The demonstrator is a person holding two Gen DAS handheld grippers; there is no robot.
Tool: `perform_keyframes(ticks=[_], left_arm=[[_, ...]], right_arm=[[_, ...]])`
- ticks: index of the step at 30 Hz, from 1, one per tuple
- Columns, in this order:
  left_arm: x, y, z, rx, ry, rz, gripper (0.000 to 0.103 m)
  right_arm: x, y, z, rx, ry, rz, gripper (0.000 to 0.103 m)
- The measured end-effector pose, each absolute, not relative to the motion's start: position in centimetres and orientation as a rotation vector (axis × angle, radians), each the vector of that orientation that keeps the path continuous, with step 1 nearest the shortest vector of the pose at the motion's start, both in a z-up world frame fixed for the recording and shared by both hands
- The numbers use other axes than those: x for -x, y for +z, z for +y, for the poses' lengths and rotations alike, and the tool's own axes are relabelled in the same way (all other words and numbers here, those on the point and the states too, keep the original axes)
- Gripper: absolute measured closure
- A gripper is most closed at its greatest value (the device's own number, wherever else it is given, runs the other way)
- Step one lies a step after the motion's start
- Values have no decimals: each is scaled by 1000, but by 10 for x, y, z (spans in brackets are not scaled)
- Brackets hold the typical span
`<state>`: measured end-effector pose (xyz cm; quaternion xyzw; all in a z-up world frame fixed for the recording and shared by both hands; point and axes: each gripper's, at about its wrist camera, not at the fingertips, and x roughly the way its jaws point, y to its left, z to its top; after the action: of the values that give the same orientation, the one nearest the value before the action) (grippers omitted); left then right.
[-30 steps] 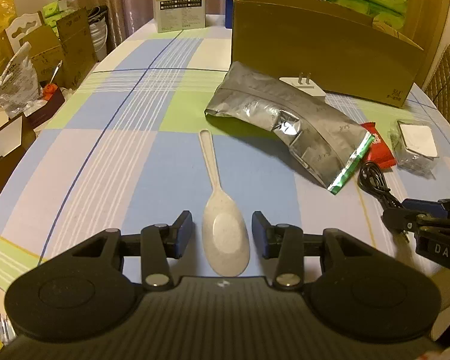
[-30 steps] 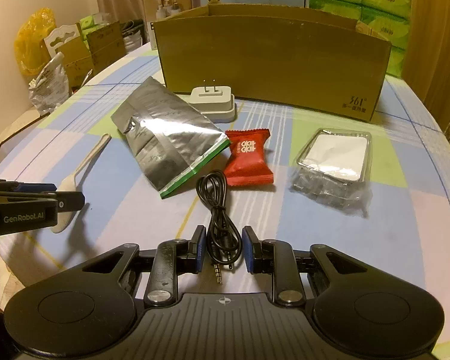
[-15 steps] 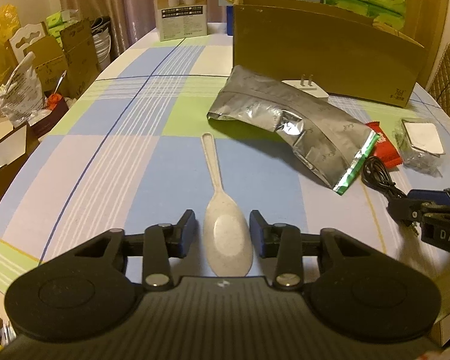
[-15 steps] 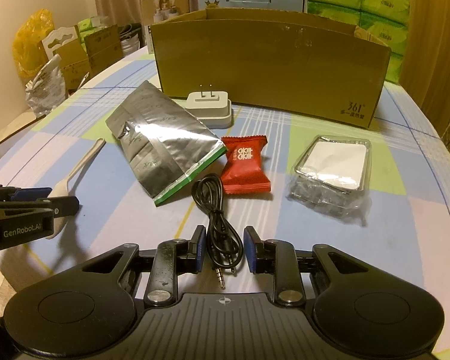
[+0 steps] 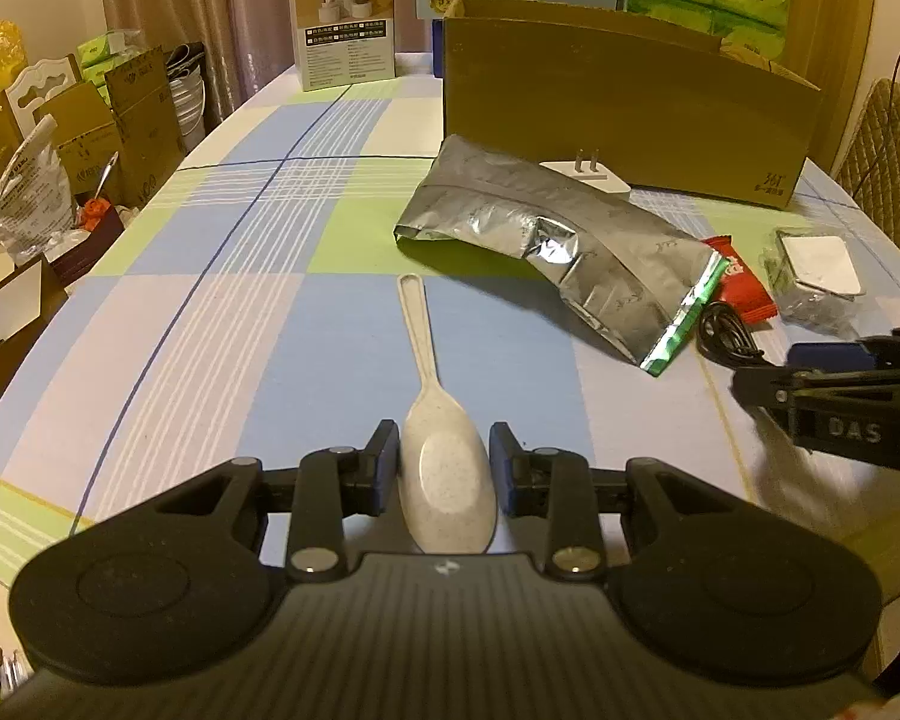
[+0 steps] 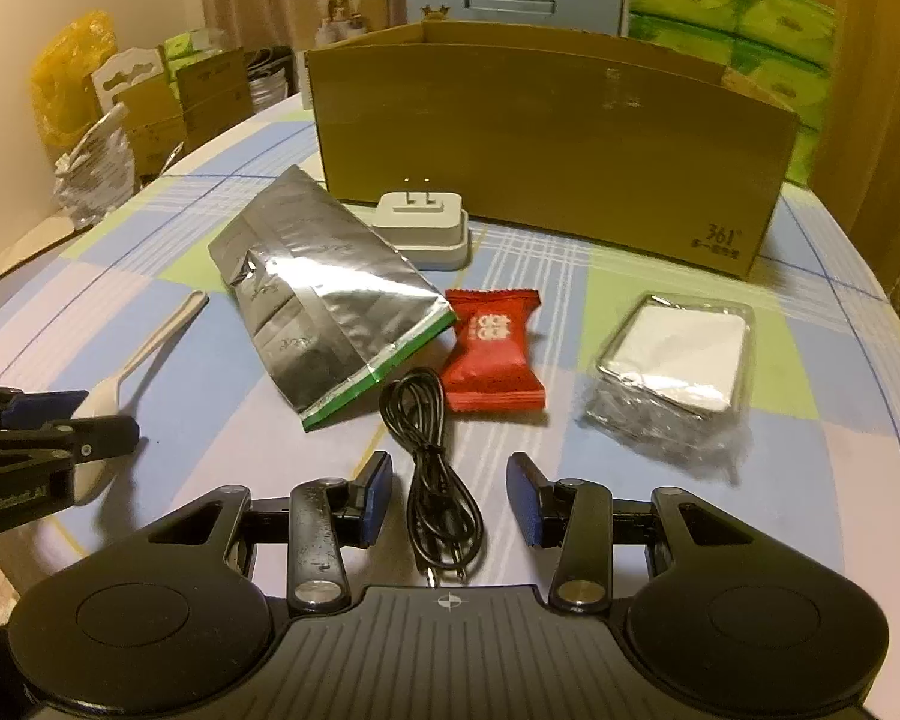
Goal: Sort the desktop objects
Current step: 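Lift the spoon and the cable off the table with both tools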
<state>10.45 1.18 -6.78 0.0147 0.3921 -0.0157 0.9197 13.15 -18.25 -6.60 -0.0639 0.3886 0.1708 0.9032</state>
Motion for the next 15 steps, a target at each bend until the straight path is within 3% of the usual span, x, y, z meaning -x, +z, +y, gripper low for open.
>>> perform_keyframes(ticks=[7, 11, 13, 15], left_arm=[[-101, -69, 11, -21, -39, 809, 76], [-100, -70, 11, -21, -39, 811, 76], [-100, -70, 11, -23, -39, 810, 76], [-100, -70, 11, -21, -39, 811, 76]], right_arm=[[-133, -68, -175, 175, 392, 790, 65], [-132, -68, -172, 185, 408, 795, 76], [-131, -68, -171, 189, 412, 796, 86], [-130, -67, -171, 186, 408, 799, 87]])
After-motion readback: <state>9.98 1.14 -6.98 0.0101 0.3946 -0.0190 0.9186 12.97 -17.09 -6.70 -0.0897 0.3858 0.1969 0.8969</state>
